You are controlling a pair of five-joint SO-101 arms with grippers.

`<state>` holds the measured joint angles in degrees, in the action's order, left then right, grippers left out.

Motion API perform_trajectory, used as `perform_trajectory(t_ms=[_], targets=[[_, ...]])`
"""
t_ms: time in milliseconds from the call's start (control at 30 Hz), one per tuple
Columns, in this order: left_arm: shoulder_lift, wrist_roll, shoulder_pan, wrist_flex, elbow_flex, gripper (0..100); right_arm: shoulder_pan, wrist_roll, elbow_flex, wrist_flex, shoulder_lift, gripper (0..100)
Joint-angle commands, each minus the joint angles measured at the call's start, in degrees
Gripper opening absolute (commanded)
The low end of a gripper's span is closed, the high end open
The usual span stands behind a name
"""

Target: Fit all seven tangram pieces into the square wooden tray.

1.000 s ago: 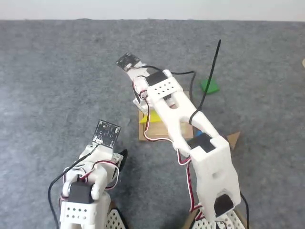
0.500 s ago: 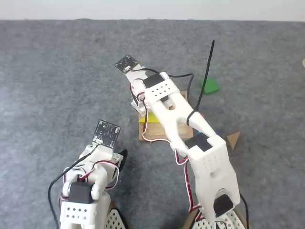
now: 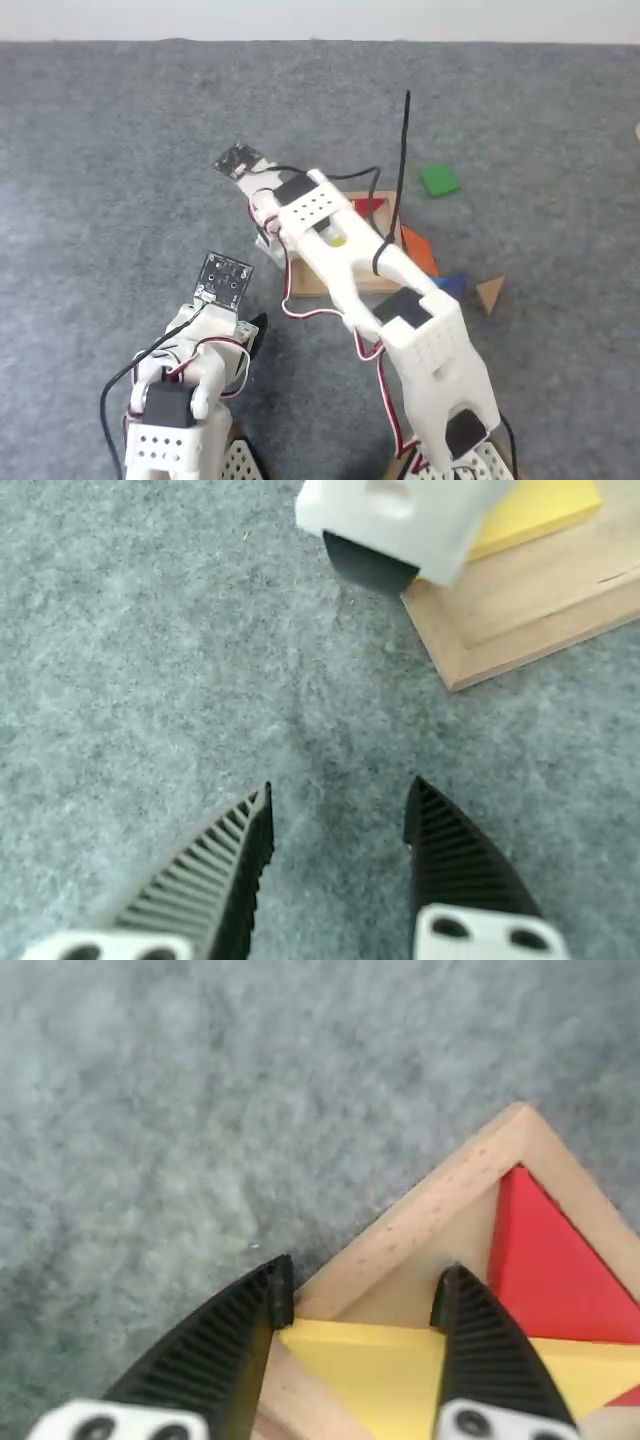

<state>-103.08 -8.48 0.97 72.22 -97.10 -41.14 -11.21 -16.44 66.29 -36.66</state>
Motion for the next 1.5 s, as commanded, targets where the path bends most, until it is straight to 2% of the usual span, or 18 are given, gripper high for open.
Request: perform_trajectory(t_ms=[0,367,667,867,1100,1267,1400,1467], targets=[[-1.05,-0.44,0.09,0.18,0.57,21,-1.01,0.53,0.88,0.66,4.44,22.0],[-1.05,-0.44,0.18,0.18,0.57,21,-2.95,0.26,3.69,4.09,9.1,22.0],[-1.05,-0.44,0.26,0.18,0.57,21,-5.05,-2.99,16.0,1.98,18.15,22.0],[-1.05,-0.44,0.26,0.18,0.57,21,0.31,-1.67,20.92,0.48,22.73,22.0],[-1.05,-0.44,0.26,0.18,0.57,21,8.31,-2.02,34.81,-9.1,38.02,21.9],[-1.05,-0.44,0.18,0.18,0.57,21,11.3,-2.99,41.58,-12.7,36.88,21.7],[-1.05,-0.44,0.26,0.18,0.57,21,16.13,5.19,41.76,-14.37,33.89,21.7],[-1.05,-0.44,0.26,0.18,0.57,21,16.04,3.25,41.76,-15.96,32.57,21.7]])
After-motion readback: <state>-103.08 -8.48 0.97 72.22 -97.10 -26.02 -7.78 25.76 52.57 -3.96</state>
